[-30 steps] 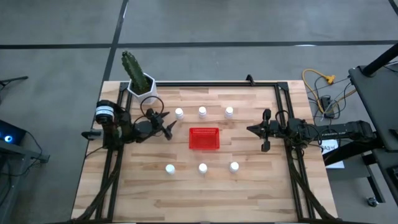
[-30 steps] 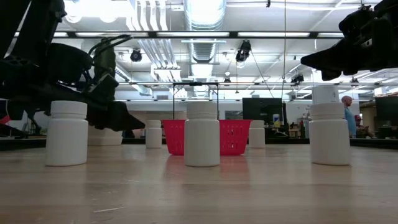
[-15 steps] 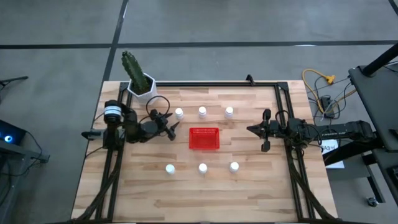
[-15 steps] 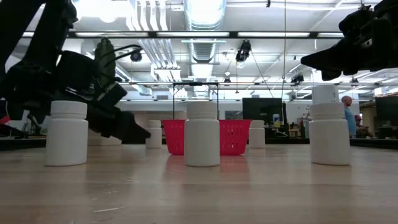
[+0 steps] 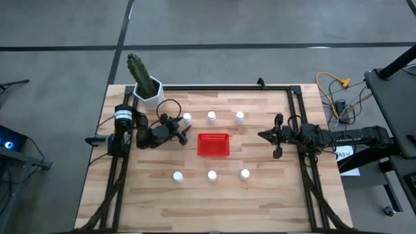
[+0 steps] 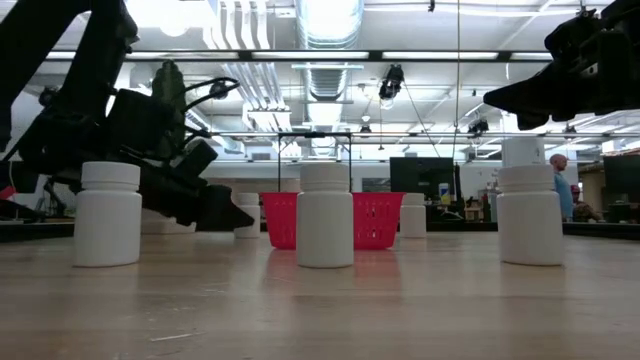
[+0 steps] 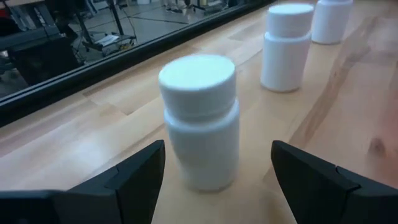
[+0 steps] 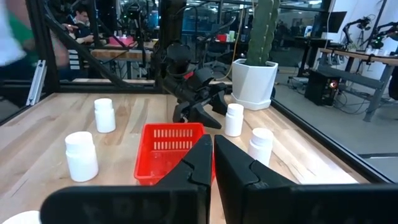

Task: Pick and place pill bottles into a basket
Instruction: Put the white pill bottle into the red bin

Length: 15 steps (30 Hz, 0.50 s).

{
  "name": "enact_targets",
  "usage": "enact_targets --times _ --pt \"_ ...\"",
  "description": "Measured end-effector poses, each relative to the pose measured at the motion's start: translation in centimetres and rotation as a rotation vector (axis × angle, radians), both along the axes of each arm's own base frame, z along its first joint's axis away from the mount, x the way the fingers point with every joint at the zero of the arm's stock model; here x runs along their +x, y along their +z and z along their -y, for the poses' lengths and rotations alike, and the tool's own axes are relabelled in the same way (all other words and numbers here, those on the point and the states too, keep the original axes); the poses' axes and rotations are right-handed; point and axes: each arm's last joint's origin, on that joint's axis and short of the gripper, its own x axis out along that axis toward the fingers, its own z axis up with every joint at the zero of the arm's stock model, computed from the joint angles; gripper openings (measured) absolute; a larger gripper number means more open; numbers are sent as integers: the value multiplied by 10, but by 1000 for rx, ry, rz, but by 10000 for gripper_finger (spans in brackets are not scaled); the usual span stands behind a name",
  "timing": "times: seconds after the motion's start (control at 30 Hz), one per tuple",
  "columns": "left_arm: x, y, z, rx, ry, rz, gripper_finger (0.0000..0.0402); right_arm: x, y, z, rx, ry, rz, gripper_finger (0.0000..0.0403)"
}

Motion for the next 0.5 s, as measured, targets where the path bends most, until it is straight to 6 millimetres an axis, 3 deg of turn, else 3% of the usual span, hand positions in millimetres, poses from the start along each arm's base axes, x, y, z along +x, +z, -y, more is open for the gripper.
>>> enact_targets --times 0.5 --pt "5 2 -7 13 21 4 275 0 -2 0 0 0 -16 8"
